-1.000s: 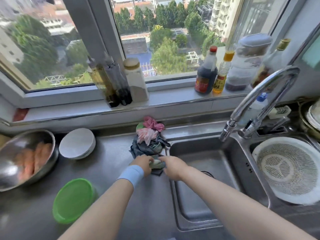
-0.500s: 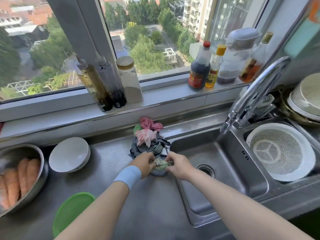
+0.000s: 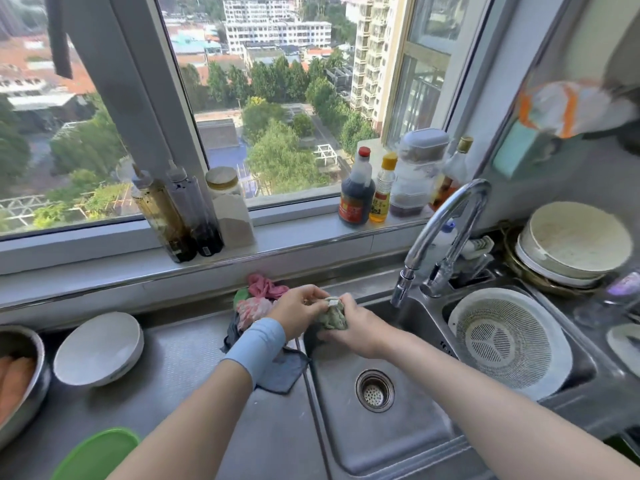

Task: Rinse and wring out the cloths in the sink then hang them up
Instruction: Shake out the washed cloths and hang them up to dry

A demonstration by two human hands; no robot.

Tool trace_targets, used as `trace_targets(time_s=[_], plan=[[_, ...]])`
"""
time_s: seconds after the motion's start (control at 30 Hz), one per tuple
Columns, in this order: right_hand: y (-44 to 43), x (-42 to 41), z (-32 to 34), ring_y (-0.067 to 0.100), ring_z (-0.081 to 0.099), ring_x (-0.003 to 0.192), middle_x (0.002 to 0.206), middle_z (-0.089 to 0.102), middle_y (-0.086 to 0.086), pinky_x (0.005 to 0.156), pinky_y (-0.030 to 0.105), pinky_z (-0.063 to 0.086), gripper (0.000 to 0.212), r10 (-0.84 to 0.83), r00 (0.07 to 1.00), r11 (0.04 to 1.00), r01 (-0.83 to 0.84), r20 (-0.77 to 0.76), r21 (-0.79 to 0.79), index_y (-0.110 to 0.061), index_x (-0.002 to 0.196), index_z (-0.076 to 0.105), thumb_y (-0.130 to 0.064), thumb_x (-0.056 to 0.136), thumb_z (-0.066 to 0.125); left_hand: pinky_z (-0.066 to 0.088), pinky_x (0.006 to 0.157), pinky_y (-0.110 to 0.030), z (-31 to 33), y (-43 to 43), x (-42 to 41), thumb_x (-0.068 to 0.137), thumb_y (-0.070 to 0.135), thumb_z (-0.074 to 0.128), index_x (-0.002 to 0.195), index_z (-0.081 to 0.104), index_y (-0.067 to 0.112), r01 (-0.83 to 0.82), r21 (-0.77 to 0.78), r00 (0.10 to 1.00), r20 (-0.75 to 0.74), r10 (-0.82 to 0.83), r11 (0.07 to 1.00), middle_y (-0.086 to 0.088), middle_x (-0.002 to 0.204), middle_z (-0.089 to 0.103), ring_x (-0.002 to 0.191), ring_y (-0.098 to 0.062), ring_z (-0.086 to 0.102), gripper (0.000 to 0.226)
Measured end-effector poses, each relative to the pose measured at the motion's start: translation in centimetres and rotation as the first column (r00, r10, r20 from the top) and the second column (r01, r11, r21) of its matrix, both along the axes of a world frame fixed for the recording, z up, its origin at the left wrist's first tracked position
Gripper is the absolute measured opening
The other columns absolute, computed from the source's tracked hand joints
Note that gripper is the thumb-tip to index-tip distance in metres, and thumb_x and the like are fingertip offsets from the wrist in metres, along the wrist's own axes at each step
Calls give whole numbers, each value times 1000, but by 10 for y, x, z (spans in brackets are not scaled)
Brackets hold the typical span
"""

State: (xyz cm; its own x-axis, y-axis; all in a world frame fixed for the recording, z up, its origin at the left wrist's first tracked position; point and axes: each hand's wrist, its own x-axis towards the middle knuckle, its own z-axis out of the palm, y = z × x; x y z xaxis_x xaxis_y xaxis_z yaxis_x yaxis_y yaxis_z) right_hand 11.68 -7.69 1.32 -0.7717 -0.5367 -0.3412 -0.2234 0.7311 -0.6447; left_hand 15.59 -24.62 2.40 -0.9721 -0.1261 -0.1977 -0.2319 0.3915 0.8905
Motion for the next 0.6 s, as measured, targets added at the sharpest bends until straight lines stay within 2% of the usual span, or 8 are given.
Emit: trace_targets(time_s=[0.1, 0.17, 0.23, 0.33, 0.4, 0.47, 0.53, 0.6], plan=[[14, -10, 24, 14, 59, 92, 100, 58, -5, 74, 31, 42, 54, 14, 999, 998, -12, 37, -61, -30, 111, 30, -63, 83, 61, 56, 77, -33, 25, 14, -13, 88, 23, 70, 87, 71, 16, -42, -31, 998, -52, 40, 999, -4, 88, 74, 77, -13, 65, 8], [22, -17, 40, 13, 60, 95, 104, 58, -6, 78, 33, 46, 49, 23, 999, 989, -17, 40, -149, -31, 122, 29, -54, 90, 59, 55, 69, -29, 41, 20, -19, 89, 31, 69, 82, 68, 18, -61, -68, 995, -77, 55, 996, 1, 81, 71, 72, -12, 63, 14], [28, -25, 55, 16, 59, 103, 112, 58, -3, 86, 31, 46, 45, -12, 1000, 966, 14, 7, -259, -28, 128, 32, -39, 94, 61, 54, 67, -26, 53, 25, -25, 90, 33, 68, 86, 68, 15, -82, -22, 994, -79, 80, 996, 0, 81, 70, 71, -12, 62, 19], [32, -36, 77, 12, 61, 93, 102, 62, -2, 79, 27, 50, 27, -179, 984, 887, 167, 13, -429, -23, 113, 45, -32, 95, 63, 58, 72, -36, 69, 30, -32, 93, 27, 66, 96, 62, 9, -148, 151, 983, -85, 162, 977, -13, 92, 69, 76, -18, 65, 18], [34, -44, 93, 19, 66, 89, 97, 68, 4, 77, 34, 56, 19, -304, 950, 811, 293, 63, -506, -20, 102, 54, -35, 95, 64, 54, 60, -24, 80, 30, -35, 94, 23, 65, 102, 56, 14, -193, 168, 971, -108, 213, 967, -14, 93, 68, 67, -9, 65, 15], [37, -52, 109, 24, 70, 88, 94, 73, 9, 82, 43, 59, 19, -362, 925, 740, 361, 116, -567, -17, 93, 61, -35, 92, 69, 46, 49, -16, 91, 28, -37, 98, 19, 59, 115, 54, 19, -172, 141, 976, -108, 187, 975, -10, 88, 66, 52, -2, 59, 18], [39, -57, 125, 20, 71, 78, 83, 75, 5, 79, 43, 61, 20, -354, 924, 701, 363, 141, -614, -18, 83, 65, -35, 87, 75, 48, 59, -20, 103, 26, -40, 99, 14, 54, 123, 56, 25, -91, 28, 992, -84, 93, 995, -8, 89, 63, 62, -10, 58, 27], [38, -61, 143, 17, 68, 70, 73, 72, 1, 70, 39, 60, 20, -296, 934, 667, 351, 198, -658, -18, 77, 67, -33, 84, 79, 48, 73, -17, 118, 28, -42, 95, 8, 53, 122, 60, 31, 18, -124, 995, -90, -29, 992, 1, 103, 63, 86, -8, 60, 36]])
